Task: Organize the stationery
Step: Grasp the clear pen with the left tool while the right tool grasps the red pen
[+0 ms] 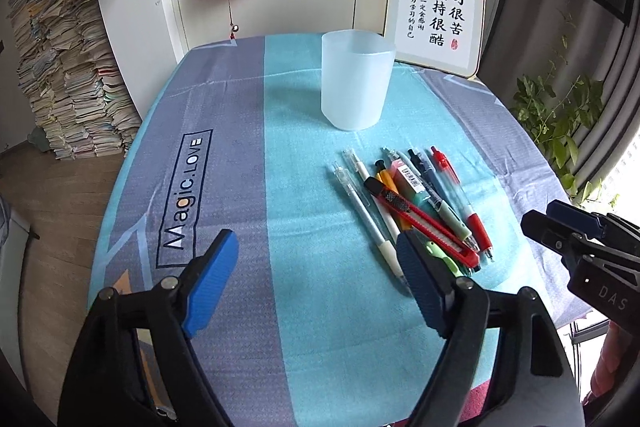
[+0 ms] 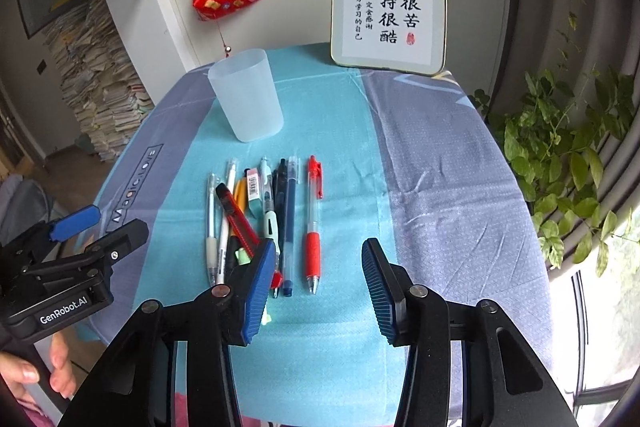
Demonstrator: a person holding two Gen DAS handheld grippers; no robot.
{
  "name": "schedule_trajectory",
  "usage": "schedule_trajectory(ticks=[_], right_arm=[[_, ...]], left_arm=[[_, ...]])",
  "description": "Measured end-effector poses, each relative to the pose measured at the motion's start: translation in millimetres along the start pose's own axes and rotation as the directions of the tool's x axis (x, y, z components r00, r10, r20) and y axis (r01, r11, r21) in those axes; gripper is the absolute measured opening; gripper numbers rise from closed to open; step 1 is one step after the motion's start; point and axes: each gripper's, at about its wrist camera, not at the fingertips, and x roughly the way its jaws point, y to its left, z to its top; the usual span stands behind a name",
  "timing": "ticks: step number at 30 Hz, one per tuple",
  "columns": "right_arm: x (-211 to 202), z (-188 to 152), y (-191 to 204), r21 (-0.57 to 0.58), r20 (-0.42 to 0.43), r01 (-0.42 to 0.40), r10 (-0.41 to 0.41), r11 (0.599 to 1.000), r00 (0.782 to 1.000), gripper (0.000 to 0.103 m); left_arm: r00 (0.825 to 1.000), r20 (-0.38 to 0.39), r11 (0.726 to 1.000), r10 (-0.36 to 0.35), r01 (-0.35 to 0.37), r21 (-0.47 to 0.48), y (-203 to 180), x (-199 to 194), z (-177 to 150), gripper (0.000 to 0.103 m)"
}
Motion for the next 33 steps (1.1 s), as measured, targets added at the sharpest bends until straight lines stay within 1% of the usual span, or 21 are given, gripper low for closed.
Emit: schedule_trajectory(ticks=[7, 12, 16, 18, 19, 21, 24, 27, 28, 29, 30, 32, 33], right_arm=[[34, 10, -1, -0.018, -0.065, 0.003, -0.004, 1.0, 0.998, 0.048], [51, 17, -5, -0.018, -0.091, -0.002, 0.0, 1.0, 0.996, 0.047], [62, 22, -4, -0.031, -0.109, -0.014, 0.01, 0.999, 0.994, 0.047], [67, 24, -1, -0.042, -0.115, -0.019, 0.014, 0.999, 0.993, 0.047], [70, 24, 0, -0.048, -0.119, -0.018, 0.012, 0.999, 0.993, 0.047], [75, 24, 1, -0.056, -0.131, -0.016, 0.009, 0.998, 0.991, 0.039], [82, 24, -1, -0.051, -0.148, -0.011, 0.003, 0.999, 0.989, 0.038], [84, 26, -2, -0.05, -0.145, -0.009, 0.002, 0.999, 0.989, 0.037], [84, 26, -2, -0.055, -0.143, -0.006, -0.002, 0.998, 0.99, 0.036], [84, 25, -1, -0.066, -0.139, 0.004, -0.013, 0.998, 0.99, 0.026], [84, 25, 0, -0.078, -0.138, 0.008, -0.019, 0.997, 0.99, 0.01], [84, 25, -2, -0.067, -0.142, -0.002, -0.007, 0.998, 0.99, 0.01], [84, 25, -4, -0.061, -0.144, -0.009, 0.0, 0.998, 0.99, 0.01]], left_arm=[[0.998, -0.066, 0.999, 0.001, 0.002, 0.041, -7, 34, 11, 0.079], [0.994, -0.107, 0.999, 0.013, -0.008, 0.049, -7, 55, 16, 0.077], [0.992, -0.126, 0.998, 0.029, -0.023, 0.053, -5, 66, 19, 0.076], [0.991, -0.128, 0.999, 0.026, -0.019, 0.05, -4, 69, 20, 0.075], [0.991, -0.129, 0.999, 0.023, -0.017, 0.048, -4, 70, 21, 0.076], [0.991, -0.131, 0.999, 0.022, -0.015, 0.051, -4, 71, 23, 0.075], [0.989, -0.148, 0.998, 0.025, -0.016, 0.064, -8, 77, 25, 0.072], [0.986, -0.166, 0.998, 0.014, -0.004, 0.06, -12, 83, 24, 0.068], [0.987, -0.162, 0.998, 0.011, -0.001, 0.059, -12, 83, 24, 0.066], [0.987, -0.161, 0.998, -0.002, 0.012, 0.061, -13, 82, 24, 0.057], [0.987, -0.157, 0.998, -0.021, 0.03, 0.058, -13, 81, 24, 0.038], [0.986, -0.159, 0.998, -0.041, 0.048, 0.04, -11, 79, 25, 0.018], [0.985, -0.167, 0.998, -0.052, 0.058, 0.028, -8, 79, 26, 0.016]])
